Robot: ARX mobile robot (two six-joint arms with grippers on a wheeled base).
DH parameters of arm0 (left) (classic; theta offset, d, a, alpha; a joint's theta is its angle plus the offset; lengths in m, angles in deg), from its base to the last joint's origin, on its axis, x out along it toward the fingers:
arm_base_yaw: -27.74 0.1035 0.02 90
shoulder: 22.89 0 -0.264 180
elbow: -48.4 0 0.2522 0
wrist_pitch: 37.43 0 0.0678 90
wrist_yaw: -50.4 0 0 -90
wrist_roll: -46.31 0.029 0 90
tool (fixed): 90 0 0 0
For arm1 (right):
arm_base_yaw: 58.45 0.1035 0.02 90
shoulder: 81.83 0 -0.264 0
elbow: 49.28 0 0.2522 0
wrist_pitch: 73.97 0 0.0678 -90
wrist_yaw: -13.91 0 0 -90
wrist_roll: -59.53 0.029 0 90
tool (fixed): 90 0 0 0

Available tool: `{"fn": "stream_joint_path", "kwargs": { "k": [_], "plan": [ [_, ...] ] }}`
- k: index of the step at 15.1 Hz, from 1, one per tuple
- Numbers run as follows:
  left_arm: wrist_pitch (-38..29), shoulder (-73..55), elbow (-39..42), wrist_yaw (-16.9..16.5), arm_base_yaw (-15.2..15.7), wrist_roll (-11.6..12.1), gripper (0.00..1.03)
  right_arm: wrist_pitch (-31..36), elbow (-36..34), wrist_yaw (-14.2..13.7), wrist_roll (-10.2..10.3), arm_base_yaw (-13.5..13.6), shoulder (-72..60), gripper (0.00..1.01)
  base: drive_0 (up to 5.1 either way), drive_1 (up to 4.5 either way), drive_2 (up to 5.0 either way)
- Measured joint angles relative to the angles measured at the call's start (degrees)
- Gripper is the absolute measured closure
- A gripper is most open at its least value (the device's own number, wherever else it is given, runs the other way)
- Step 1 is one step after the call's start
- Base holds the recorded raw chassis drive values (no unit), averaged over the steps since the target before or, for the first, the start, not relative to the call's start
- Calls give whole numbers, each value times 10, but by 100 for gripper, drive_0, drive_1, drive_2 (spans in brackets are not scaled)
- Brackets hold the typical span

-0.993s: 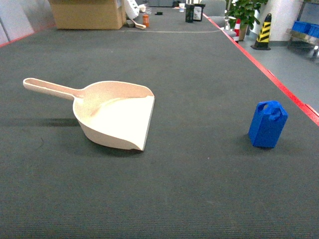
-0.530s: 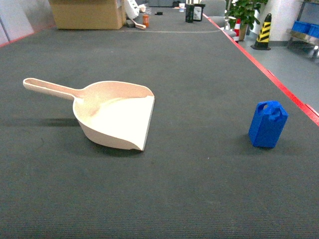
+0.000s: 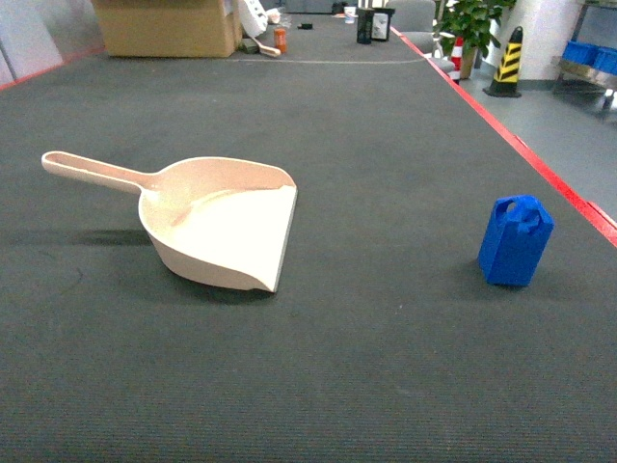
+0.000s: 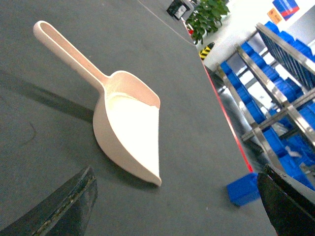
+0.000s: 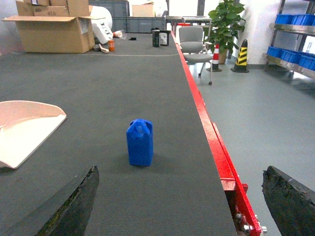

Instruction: Place part in tray to right shelf

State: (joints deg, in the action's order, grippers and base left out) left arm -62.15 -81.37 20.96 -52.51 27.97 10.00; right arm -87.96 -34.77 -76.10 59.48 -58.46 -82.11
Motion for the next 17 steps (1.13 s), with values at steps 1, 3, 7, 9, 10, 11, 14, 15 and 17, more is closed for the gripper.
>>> {"fn": "stream_joint_path", "kwargs": {
  "k": [1,3,7,9,10,11,14,15,17],
  "plan": [
    [-67,-109,-43,0,5,-40,5,0,0,0,0,0,0,3,0,0,0],
    [-108,-251,-111,-6,13,-90,5,0,0,0,0,0,0,3,0,0,0],
    [-109,-436,-239,4,17,-164,5,0,0,0,0,0,0,3,0,0,0],
    [-101,-483,-288,10,20,-174,5,0,0,0,0,0,0,3,0,0,0],
    [-101,-506,-309,13,24,-178,5,0,0,0,0,0,0,3,0,0,0],
    [-97,-515,-319,13,25,-179,5,0,0,0,0,0,0,3,0,0,0],
    [-70,-590,-415,12,43,-204,5,0,0,0,0,0,0,3,0,0,0],
    [-50,-614,-452,24,50,-212,5,0,0,0,0,0,0,3,0,0,0],
    [-40,-664,-515,19,59,-228,5,0,0,0,0,0,0,3,0,0,0]
  ]
}}
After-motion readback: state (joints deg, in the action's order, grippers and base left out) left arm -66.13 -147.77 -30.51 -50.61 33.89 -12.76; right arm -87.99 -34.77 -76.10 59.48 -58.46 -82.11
